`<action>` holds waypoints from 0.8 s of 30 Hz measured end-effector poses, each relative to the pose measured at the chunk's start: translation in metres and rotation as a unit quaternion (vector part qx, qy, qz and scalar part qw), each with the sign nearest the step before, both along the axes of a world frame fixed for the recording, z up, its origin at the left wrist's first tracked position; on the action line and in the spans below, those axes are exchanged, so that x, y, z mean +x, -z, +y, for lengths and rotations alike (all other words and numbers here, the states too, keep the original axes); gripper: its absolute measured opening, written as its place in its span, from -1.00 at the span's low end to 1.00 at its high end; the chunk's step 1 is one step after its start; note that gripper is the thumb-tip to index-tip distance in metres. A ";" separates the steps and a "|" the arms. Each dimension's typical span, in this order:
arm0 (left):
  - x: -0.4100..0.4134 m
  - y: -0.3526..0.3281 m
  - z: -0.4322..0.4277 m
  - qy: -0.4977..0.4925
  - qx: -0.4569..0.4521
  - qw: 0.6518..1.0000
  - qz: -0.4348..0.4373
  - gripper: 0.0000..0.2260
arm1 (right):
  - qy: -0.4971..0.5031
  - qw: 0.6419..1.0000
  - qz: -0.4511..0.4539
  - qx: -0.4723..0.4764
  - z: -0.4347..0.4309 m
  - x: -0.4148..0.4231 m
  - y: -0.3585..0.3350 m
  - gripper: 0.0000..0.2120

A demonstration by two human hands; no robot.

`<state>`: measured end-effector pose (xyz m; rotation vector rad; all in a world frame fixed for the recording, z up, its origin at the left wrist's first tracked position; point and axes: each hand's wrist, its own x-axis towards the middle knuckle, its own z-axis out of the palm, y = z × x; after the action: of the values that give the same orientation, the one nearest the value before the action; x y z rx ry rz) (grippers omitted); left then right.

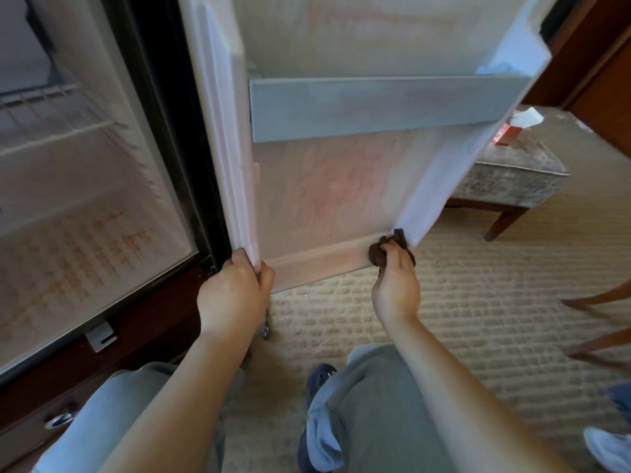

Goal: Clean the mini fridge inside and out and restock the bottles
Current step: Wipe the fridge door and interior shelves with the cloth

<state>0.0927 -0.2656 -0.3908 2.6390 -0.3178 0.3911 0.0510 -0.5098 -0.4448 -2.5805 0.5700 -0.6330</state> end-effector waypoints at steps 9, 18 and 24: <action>0.002 -0.001 0.007 0.002 0.000 1.000 0.018 -0.77 | -0.112 0.934 0.027 -0.339 -0.049 -0.006 -0.055 -0.58; 0.001 -0.002 0.010 0.013 -0.022 0.999 -0.029 -0.68 | -0.009 0.921 0.144 -0.362 -0.028 0.001 -0.047 -0.57; 0.004 -0.003 0.013 0.033 -0.015 0.999 -0.034 -0.67 | 0.030 0.958 0.157 -0.238 -0.013 0.008 -0.036 -0.55</action>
<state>0.0963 -0.2523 -0.3877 2.5822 -0.4158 0.4599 0.0590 -0.5223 -0.4086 -3.1623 0.6642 -0.4145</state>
